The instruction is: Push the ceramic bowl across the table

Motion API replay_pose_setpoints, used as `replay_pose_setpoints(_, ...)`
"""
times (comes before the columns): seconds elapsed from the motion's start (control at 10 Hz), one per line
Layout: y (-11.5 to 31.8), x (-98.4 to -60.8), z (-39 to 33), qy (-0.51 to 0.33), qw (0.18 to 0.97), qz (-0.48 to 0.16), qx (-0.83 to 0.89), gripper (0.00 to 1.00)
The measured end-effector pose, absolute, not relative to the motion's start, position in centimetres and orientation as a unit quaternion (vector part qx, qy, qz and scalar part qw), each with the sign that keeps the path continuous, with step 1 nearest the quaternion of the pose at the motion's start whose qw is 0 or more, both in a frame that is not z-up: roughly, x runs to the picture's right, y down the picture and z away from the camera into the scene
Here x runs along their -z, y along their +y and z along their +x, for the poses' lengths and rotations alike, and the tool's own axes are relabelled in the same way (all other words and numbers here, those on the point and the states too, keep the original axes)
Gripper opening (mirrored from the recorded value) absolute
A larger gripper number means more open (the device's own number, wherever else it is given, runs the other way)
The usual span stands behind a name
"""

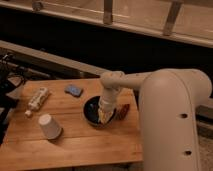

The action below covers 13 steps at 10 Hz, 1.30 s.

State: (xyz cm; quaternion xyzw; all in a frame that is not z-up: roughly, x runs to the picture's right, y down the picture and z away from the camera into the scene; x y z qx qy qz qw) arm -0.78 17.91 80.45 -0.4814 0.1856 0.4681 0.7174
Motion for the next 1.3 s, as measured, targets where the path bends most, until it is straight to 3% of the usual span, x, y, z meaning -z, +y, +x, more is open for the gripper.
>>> replay_pose_setpoints(0.2,17.4,-79.9,-0.7,0.191,0.726,-0.476,-0.458,0.20)
replay_pose_setpoints(0.4,16.0,-79.4,0.4,0.182,0.725,-0.455,-0.484,0.29)
replay_pose_setpoints(0.5,15.6,-79.5,0.7,0.166,0.729,-0.442,-0.496,0.29)
replay_pose_setpoints(0.8,15.1,-80.1,-0.6,0.166,0.742,-0.444,-0.475,0.04)
replay_pose_setpoints(0.9,14.7,-80.3,-0.5,0.167,0.743,-0.441,-0.474,0.00)
replay_pose_setpoints(1.3,13.4,-80.9,-0.8,0.148,0.758,-0.423,-0.473,0.00)
